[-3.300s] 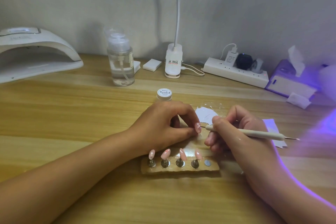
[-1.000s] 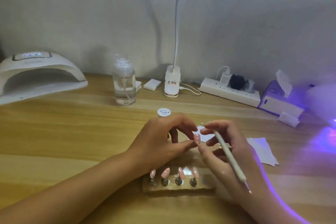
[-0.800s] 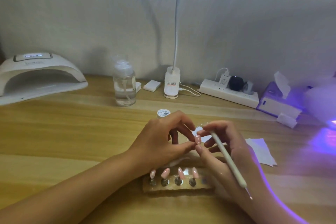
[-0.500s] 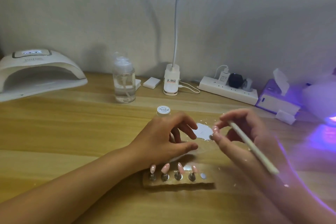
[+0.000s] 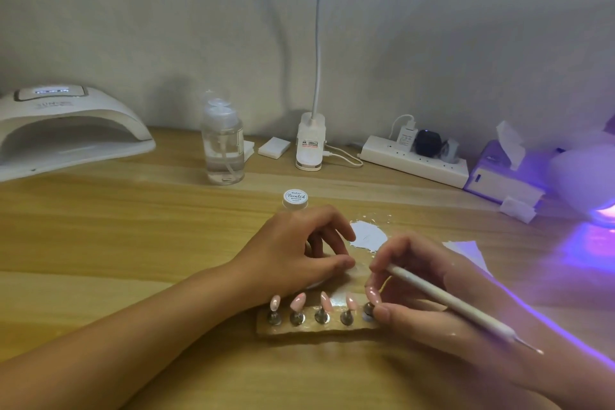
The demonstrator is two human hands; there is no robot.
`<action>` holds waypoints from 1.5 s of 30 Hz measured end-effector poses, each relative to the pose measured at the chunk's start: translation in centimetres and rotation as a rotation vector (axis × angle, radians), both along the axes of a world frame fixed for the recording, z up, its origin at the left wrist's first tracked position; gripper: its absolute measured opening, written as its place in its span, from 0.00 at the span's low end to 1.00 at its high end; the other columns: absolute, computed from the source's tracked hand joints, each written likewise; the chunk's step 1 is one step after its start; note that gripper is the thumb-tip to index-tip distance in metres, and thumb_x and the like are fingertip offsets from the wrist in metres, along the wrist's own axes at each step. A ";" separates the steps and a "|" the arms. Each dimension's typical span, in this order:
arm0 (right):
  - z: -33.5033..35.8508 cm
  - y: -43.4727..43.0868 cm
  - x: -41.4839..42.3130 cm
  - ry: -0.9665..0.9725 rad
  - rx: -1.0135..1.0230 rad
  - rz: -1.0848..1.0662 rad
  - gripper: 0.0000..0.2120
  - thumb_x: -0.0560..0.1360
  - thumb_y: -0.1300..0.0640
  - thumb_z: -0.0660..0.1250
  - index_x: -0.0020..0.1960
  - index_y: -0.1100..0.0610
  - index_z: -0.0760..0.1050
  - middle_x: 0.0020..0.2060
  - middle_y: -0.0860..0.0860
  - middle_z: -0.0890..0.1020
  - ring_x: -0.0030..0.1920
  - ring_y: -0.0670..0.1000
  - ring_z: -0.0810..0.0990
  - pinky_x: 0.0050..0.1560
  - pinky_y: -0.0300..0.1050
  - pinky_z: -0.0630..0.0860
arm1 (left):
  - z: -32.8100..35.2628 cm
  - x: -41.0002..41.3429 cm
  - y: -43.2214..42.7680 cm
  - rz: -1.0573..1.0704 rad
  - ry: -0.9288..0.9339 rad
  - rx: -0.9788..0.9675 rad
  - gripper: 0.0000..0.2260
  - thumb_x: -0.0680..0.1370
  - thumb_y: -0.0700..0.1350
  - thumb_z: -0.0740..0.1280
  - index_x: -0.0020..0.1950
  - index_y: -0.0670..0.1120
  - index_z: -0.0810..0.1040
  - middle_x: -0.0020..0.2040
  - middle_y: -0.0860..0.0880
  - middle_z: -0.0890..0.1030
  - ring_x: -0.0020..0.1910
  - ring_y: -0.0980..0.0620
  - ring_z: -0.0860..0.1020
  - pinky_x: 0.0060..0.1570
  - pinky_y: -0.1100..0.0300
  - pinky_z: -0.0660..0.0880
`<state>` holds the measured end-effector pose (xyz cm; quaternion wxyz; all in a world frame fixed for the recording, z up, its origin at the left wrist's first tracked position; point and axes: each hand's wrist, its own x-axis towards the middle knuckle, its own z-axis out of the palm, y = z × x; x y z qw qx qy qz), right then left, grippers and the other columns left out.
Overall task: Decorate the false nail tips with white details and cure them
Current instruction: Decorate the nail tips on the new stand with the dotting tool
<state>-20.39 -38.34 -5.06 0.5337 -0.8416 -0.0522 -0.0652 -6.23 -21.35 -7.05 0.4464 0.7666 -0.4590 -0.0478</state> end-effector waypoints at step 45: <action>-6.0 2.3 3.3 -0.478 -0.912 -0.030 0.14 0.73 0.46 0.66 0.31 0.37 0.65 0.32 0.33 0.70 0.47 0.31 0.68 0.75 0.36 0.52 | -0.4 0.0 0.2 -0.113 -0.086 0.082 0.15 0.67 0.55 0.70 0.52 0.55 0.79 0.43 0.60 0.81 0.37 0.59 0.78 0.37 0.62 0.72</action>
